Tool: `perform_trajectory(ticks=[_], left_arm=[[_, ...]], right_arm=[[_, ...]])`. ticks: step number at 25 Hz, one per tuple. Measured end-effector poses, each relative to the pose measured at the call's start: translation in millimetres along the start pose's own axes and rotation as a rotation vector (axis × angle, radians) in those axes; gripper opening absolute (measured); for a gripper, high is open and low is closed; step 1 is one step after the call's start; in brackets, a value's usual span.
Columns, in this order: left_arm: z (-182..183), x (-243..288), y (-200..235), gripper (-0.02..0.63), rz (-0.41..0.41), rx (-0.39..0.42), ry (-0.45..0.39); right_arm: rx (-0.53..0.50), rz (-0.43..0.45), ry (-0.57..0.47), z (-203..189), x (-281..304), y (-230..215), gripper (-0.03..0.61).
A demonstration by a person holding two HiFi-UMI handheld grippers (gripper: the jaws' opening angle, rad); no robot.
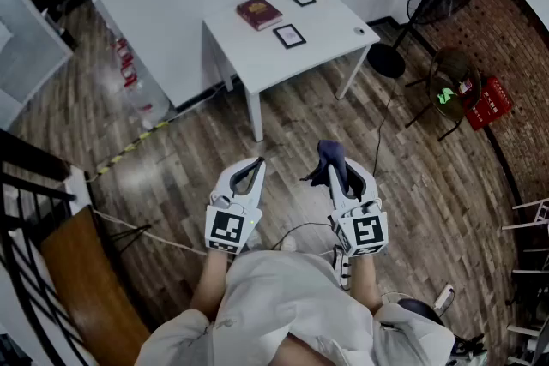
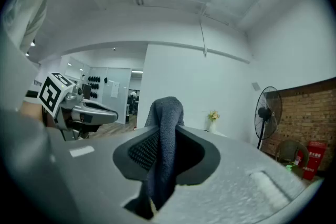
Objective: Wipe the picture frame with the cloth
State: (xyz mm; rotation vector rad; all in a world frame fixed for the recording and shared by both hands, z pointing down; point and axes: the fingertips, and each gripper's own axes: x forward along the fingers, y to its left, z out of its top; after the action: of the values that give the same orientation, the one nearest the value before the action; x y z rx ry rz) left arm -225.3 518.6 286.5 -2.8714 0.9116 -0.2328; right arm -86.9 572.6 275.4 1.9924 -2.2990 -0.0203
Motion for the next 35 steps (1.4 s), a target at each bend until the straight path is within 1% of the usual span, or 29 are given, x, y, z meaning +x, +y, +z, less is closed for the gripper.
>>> perform_trajectory(ticks=[3, 9, 16, 20, 25, 35], left_arm=[[5.7, 5.2, -8.7, 0.02, 0.019, 0.009, -0.003], [11.3, 22.6, -23.4, 0.02, 0.038, 0.006, 0.0], [13.3, 52.0, -15.0, 0.02, 0.043, 0.013, 0.003], [8.3, 71.2, 3.0, 0.02, 0.043, 0.016, -0.005], [4.3, 108.2, 40.8, 0.02, 0.057, 0.023, 0.004], [1.0, 177.7, 112.9, 0.02, -0.01, 0.0, -0.009]], right_arm=[[0.026, 0.008, -0.014, 0.4, -4.3, -14.7, 0.071], [0.034, 0.03, -0.022, -1.6, -4.7, -38.1, 0.071], [0.026, 0.052, -0.012, -4.9, 19.1, -52.9, 0.071], [0.017, 0.052, -0.002, -8.5, 44.5, -59.3, 0.071], [0.012, 0.031, 0.012, -6.8, 88.8, -73.9, 0.071], [0.012, -0.026, 0.048, -8.8, 182.7, -96.3, 0.072]])
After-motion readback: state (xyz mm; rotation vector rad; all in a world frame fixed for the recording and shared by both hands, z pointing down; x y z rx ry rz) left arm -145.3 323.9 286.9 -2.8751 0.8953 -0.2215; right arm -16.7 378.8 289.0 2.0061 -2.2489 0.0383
